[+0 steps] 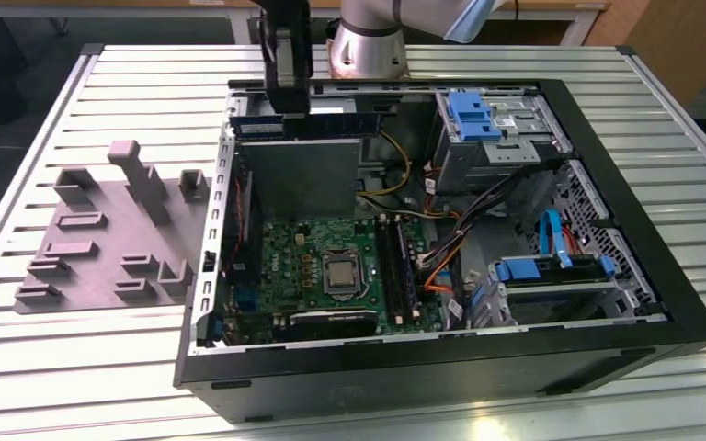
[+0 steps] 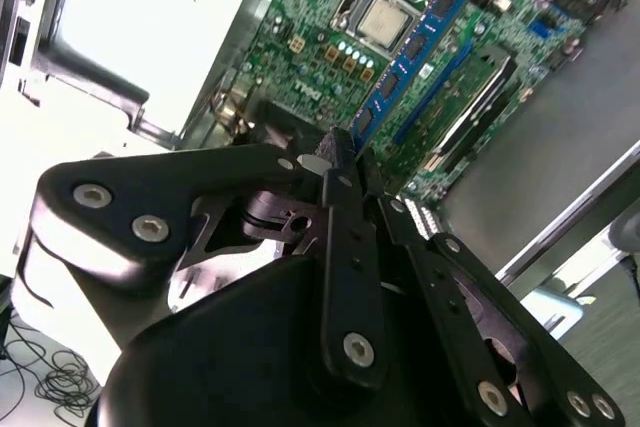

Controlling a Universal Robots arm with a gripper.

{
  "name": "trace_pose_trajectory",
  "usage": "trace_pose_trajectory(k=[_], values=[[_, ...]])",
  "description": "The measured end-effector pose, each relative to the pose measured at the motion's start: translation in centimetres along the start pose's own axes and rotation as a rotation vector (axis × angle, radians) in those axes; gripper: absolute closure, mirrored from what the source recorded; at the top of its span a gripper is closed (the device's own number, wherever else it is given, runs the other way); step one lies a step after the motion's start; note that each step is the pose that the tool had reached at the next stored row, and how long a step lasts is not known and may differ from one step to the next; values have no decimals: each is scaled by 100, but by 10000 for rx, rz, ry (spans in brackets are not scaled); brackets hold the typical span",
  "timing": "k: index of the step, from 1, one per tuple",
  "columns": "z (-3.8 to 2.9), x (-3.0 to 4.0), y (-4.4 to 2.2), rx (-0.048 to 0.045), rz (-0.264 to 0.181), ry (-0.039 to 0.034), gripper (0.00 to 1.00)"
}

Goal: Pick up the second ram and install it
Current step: 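Pick up the second ram and move it above second insertion slot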

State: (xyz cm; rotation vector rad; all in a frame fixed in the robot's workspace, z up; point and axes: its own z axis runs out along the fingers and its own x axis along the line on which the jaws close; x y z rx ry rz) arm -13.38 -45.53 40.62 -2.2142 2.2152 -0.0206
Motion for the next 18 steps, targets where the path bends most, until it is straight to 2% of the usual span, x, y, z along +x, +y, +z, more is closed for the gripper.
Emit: trace_pose_trajectory(k=[8, 9, 14, 18], values=[[3, 0, -191, 0, 0, 0, 86], [5, 0, -312, 0, 0, 0, 86], [6, 0, -401, 0, 0, 0, 86], [7, 0, -404, 1, 2, 0, 86]])
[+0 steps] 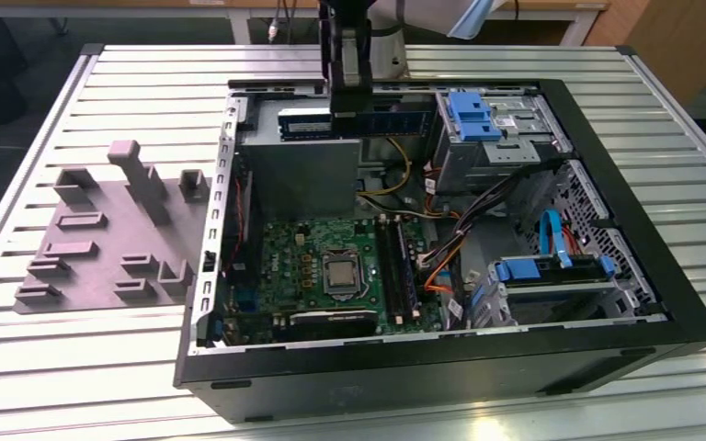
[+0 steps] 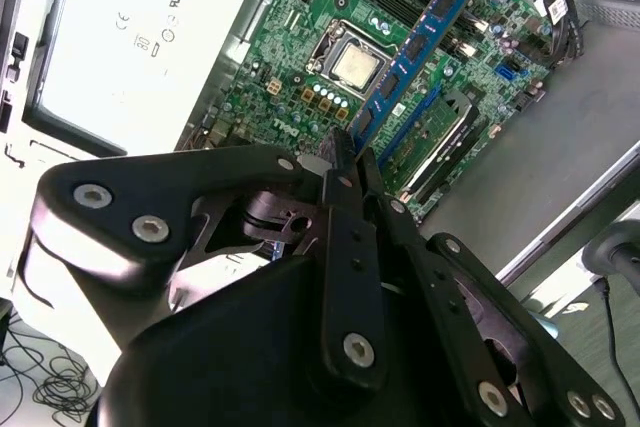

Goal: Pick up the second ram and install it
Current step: 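Pick up the second ram and move it above second insertion slot, then insert the second ram into the second slot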

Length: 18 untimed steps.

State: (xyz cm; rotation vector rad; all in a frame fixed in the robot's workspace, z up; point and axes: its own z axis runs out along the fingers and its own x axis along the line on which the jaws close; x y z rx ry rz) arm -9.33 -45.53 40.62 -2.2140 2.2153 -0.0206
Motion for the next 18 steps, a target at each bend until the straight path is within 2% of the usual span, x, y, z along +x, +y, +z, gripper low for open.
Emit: trace_pose_trajectory(k=[18], values=[[0, 0, -11, 0, 43, 0, 86]])
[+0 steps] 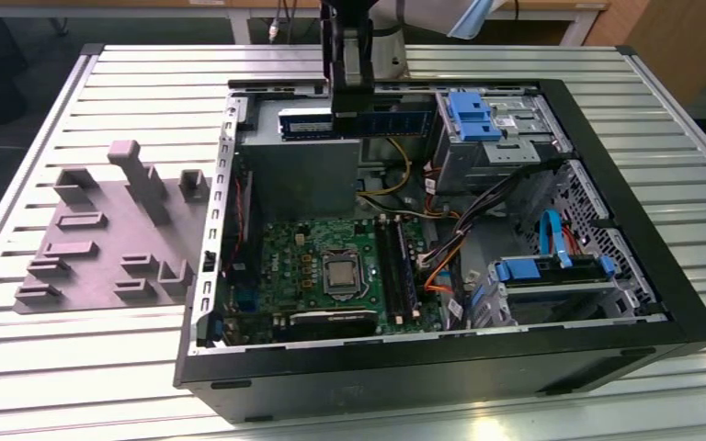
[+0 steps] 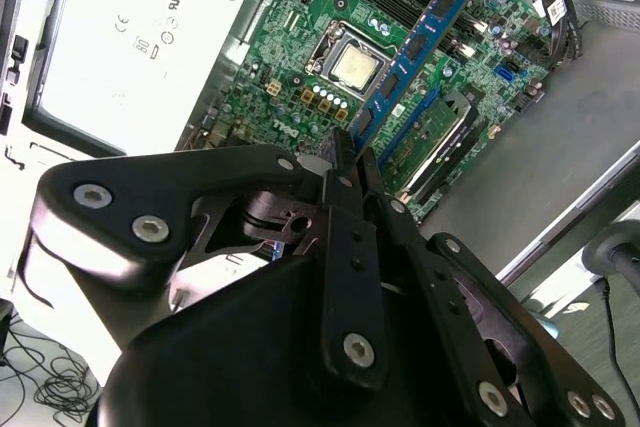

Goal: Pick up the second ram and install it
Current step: 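Insert the second ram into the second slot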

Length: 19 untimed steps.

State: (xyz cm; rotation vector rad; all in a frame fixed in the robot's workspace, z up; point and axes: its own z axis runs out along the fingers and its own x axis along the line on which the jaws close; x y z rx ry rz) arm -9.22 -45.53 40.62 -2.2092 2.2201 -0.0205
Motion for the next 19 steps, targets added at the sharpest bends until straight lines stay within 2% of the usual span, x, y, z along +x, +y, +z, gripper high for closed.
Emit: trace_pose_trajectory(k=[19], values=[[0, 0, 0, -1, 486, 9, 86]])
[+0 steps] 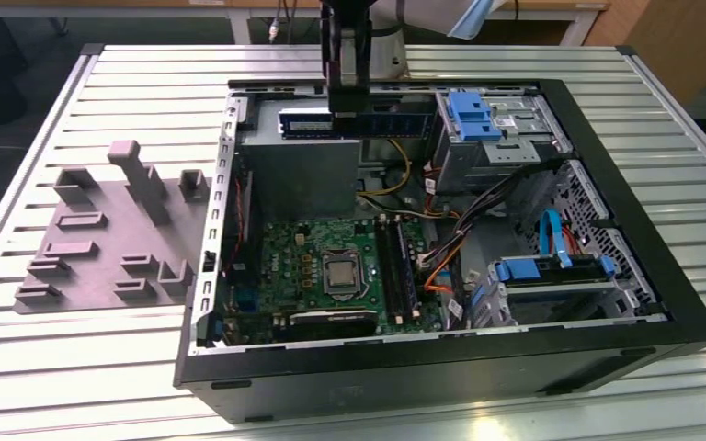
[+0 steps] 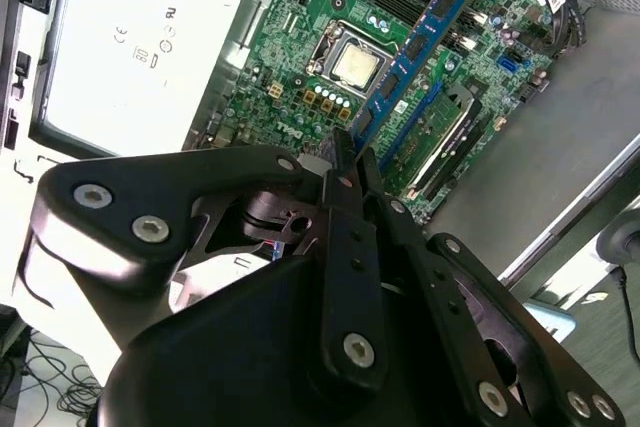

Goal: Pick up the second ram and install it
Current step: 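Insert the second ram into the second slot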

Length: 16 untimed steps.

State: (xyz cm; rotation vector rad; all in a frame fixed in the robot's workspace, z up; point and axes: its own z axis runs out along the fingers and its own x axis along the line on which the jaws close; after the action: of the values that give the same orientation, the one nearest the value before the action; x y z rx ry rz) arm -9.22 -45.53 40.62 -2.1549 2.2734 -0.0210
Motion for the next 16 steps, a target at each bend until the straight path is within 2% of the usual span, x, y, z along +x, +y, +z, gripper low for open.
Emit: trace_pose_trajectory(k=[16], values=[[0, 0, 0, -1, 381, 6, 86]])
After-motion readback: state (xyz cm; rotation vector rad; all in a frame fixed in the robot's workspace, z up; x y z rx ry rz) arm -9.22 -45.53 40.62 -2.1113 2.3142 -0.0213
